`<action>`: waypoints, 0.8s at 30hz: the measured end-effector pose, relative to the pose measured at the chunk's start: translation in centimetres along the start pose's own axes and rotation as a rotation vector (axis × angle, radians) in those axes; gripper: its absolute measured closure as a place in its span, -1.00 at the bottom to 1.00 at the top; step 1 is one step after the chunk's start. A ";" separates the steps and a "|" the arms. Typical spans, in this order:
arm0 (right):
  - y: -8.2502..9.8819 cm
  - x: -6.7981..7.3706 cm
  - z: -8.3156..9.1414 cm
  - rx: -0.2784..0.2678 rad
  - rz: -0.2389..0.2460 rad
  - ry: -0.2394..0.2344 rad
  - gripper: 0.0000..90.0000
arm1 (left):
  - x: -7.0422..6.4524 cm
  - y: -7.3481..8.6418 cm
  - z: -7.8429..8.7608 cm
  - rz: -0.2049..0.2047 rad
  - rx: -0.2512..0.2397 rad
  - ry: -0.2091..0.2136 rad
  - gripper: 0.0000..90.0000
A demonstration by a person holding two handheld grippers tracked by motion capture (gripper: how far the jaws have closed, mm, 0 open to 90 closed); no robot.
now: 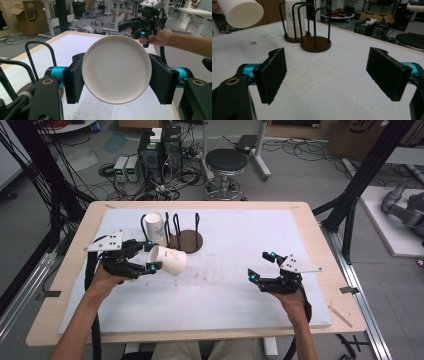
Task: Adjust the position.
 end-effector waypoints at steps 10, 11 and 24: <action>-2.6 2.0 -2.0 0.051 0.045 -0.139 -0.62 | -0.1 -0.1 -0.6 -0.002 -0.013 0.024 -0.22; -2.9 2.2 -2.1 0.055 0.049 -0.153 -0.62 | -0.1 -0.1 -0.7 0.000 -0.014 0.024 -0.22; -5.5 4.3 -4.6 0.122 0.080 -0.310 -0.62 | -0.1 -0.2 -1.1 0.003 -0.034 0.045 -0.22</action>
Point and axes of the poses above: each handheld gripper's, and its own axes: z roughly backward along the jaws, y roughly out of its underside, x roughly to its left, the point moved 2 cm from there along -z, roughly forward along the jaws, and after that the axes turned 14 degrees about -z, right-handed, at the moved point
